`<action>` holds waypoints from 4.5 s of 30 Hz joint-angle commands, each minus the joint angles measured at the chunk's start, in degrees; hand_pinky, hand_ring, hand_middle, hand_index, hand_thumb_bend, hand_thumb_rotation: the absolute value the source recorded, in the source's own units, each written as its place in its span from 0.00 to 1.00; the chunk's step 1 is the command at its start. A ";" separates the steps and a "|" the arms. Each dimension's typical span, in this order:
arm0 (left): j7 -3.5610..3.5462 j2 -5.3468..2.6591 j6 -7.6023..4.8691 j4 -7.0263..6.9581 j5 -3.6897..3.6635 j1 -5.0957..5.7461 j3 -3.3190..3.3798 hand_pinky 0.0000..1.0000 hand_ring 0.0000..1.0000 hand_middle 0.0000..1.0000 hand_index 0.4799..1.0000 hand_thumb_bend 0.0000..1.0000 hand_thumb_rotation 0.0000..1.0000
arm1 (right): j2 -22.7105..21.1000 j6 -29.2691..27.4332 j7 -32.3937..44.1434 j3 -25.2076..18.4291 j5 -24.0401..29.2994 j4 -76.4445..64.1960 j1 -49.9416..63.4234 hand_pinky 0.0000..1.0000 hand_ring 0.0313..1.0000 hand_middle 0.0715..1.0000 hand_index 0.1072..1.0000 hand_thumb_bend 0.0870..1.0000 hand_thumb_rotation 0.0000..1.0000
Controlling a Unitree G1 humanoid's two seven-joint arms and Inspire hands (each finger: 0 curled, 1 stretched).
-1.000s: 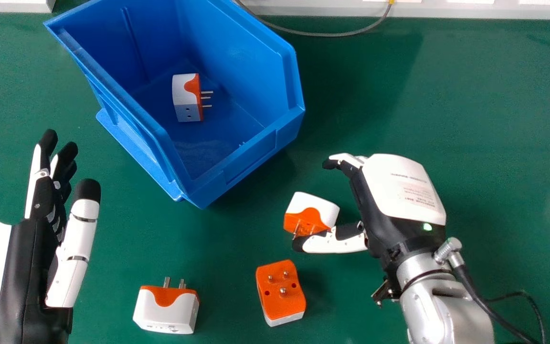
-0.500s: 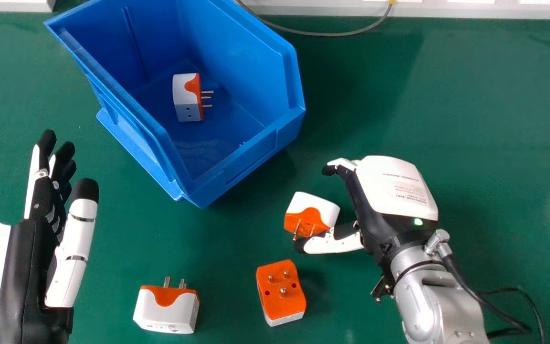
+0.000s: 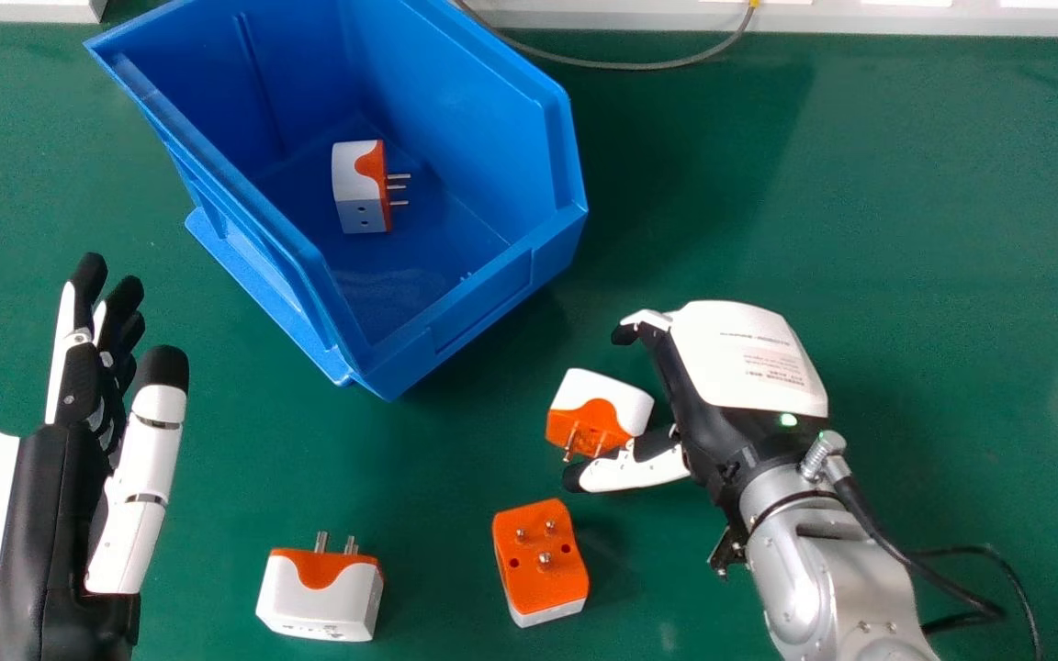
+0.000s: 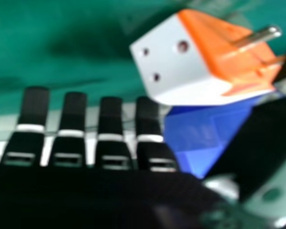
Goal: Pick all objects and put in blue box
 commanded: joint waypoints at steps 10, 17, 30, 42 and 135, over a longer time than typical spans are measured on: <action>0.45 -0.38 0.20 -1.77 0.75 0.07 -0.83 1.00 0.99 0.98 0.99 0.43 0.92 | -0.21 1.34 0.24 1.93 -0.85 3.08 -4.36 0.68 0.78 0.79 0.73 0.75 0.42; 0.53 -0.69 0.59 -2.08 1.01 0.17 -0.86 1.00 0.99 0.98 1.00 0.45 0.93 | 0.23 0.88 -1.36 2.54 -0.17 5.99 -5.88 0.66 0.77 0.78 0.71 0.75 0.42; -0.03 -0.27 -0.65 -1.58 0.31 -0.30 -0.68 1.00 0.99 0.99 1.00 0.43 0.95 | 0.95 2.17 -2.58 3.86 -0.21 11.05 -8.72 0.65 0.76 0.77 0.69 0.76 0.40; -0.27 -0.43 -0.03 -1.56 -0.26 -0.56 -0.34 1.00 0.99 0.99 1.00 0.43 0.92 | 0.91 3.08 -2.32 4.81 0.06 12.71 -10.17 0.64 0.75 0.76 0.68 0.75 0.40; 1.14 -0.53 2.78 -3.85 1.51 -0.94 0.23 0.99 0.96 0.96 0.96 0.41 0.86 | 0.17 -0.78 -6.58 0.86 11.86 17.88 -10.31 0.13 0.17 0.26 0.41 0.44 0.12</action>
